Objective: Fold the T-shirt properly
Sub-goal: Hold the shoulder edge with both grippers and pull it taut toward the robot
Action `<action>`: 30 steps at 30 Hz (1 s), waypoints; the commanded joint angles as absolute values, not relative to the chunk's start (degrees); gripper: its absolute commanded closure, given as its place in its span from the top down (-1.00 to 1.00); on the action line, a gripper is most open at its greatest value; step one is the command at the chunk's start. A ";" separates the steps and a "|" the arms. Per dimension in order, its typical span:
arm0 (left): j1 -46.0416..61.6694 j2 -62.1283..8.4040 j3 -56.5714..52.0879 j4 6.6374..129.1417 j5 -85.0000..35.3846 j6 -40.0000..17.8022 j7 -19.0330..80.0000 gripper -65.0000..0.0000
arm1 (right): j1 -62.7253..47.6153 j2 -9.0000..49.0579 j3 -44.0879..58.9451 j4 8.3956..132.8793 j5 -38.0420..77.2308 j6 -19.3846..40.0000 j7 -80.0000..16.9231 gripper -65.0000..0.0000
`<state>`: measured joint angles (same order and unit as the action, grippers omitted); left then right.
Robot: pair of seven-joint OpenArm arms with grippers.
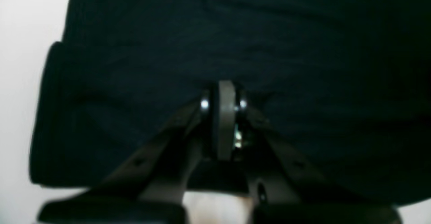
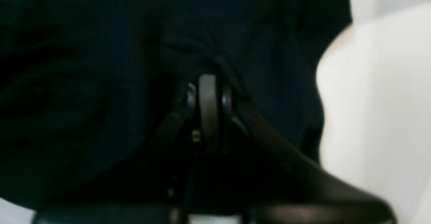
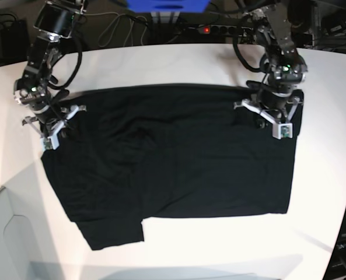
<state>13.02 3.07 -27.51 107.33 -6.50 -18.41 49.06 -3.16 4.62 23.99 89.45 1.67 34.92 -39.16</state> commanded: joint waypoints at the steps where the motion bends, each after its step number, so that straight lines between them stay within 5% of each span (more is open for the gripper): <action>1: 12.70 3.12 -27.03 108.00 -5.76 -18.33 47.16 -0.91 | -2.59 5.05 24.13 89.54 2.07 34.77 -36.88 -1.00; 7: 10.77 3.12 -26.42 100.35 -1.54 -18.33 46.55 -0.91 | -2.77 5.23 23.78 84.88 2.07 26.59 -33.01 -1.00; 16: 12.53 3.21 -31.69 92.88 -1.54 -18.33 46.99 -0.91 | -3.56 6.11 23.96 83.82 2.07 26.59 -33.01 -1.00; 30: 24.84 5.76 -31.16 101.58 -1.98 -18.33 46.46 -0.91 | -9.89 8.92 28.70 84.09 2.33 26.59 -32.57 -1.00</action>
<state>23.73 5.78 -30.92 101.62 -4.75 -19.31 42.65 -9.26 7.97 28.12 84.09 5.26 27.77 -29.15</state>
